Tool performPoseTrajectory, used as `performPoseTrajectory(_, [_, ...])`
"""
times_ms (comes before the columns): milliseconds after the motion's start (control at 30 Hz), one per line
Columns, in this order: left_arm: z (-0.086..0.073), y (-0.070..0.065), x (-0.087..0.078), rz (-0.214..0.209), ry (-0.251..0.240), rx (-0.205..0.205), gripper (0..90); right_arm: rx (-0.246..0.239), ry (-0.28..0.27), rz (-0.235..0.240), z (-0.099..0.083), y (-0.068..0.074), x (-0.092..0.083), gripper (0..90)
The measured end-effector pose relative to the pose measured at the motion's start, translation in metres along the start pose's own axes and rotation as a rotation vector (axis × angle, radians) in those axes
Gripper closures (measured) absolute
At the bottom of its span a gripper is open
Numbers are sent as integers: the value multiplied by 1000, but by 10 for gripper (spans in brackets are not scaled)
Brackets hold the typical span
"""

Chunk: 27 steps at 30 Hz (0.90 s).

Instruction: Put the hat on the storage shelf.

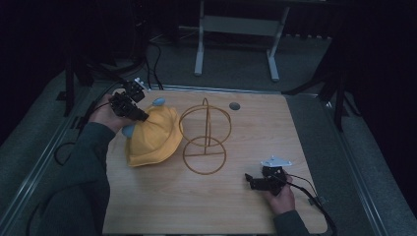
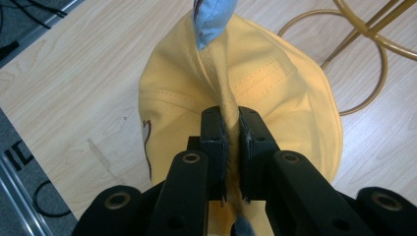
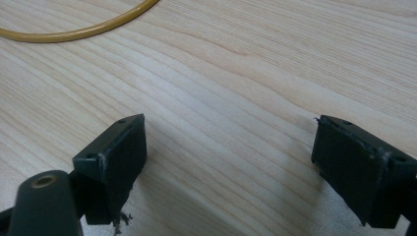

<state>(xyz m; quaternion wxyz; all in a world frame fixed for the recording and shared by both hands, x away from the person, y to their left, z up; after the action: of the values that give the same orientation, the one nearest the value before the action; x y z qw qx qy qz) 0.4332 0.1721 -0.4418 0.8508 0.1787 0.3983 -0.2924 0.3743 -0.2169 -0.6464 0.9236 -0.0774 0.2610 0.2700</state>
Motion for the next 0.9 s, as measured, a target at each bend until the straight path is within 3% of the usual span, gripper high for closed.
performPoseTrajectory(900, [31, -3, -29, -19, -78, 47, 833, -1, 1, 1, 0, 0, 0, 132])
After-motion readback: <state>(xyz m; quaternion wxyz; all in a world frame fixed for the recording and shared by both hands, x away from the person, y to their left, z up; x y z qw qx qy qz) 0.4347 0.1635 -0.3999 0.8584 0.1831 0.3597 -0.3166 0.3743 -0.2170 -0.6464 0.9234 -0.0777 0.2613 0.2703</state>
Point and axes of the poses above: each handheld gripper's, and its own axes: x roughly forward along the jaws, z roughly out of its top, y roughly to its left, the point moved 10 cm from there along x, roughly forward along the jaws, and after that the axes turned 12 degrees about -y, right-handed, at the moved point
